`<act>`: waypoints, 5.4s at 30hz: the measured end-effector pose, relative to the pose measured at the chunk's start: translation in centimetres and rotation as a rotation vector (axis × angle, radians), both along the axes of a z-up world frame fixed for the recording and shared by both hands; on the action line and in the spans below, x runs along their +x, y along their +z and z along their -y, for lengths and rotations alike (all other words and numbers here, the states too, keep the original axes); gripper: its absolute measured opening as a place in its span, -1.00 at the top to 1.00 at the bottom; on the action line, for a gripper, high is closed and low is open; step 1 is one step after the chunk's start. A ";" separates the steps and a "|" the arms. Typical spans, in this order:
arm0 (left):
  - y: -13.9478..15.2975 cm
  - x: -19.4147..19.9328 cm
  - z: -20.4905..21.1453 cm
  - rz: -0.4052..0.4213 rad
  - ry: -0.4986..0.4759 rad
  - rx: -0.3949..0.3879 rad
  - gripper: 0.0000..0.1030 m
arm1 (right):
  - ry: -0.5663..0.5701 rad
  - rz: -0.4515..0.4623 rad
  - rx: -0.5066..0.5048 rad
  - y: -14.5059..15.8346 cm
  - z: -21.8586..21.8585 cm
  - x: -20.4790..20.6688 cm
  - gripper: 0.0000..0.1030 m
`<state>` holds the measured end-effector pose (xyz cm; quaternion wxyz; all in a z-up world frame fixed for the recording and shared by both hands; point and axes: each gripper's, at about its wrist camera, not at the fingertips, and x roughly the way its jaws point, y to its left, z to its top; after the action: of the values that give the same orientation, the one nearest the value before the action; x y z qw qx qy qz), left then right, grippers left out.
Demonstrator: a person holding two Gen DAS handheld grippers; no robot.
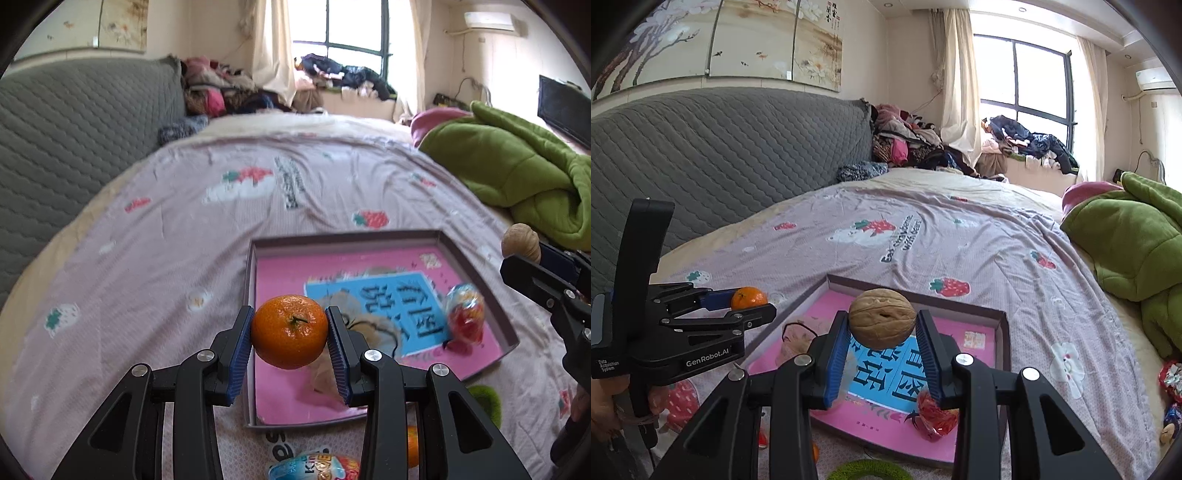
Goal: Organize objects
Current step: 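Carry the mandarin in the left tool over the tray while the right tool carries the walnut, then lower the mandarin onto the book and open the left tool while the right tool releases the walnut, then lift both tools away from the tray and back over the bed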
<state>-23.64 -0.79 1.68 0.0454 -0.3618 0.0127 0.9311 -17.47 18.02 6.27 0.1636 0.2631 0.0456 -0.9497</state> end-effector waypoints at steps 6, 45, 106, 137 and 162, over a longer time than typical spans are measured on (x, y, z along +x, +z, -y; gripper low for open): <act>-2.2 -0.7 0.1 0.071 -0.009 -0.002 0.23 | 0.009 0.062 0.023 -2.4 0.6 -1.1 0.28; -7.5 -2.3 -2.0 0.270 -0.101 -0.065 0.21 | 0.013 0.310 0.144 -10.6 2.4 -3.6 0.28; 2.6 6.2 -1.6 0.071 0.003 0.002 -0.33 | 0.023 0.096 -0.066 0.9 -0.6 5.0 0.01; 6.5 10.8 -1.0 -0.035 0.041 -0.005 -0.33 | 0.032 0.012 -0.115 3.8 -1.4 9.5 -0.11; 6.8 13.8 -1.5 -0.063 0.027 -0.015 -0.33 | 0.043 0.007 -0.120 3.7 -1.3 12.2 -0.17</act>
<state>-9.86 0.75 8.48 0.0296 -0.3330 0.0162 0.9423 -5.31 19.28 9.97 0.1995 0.2550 -0.0064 -0.9461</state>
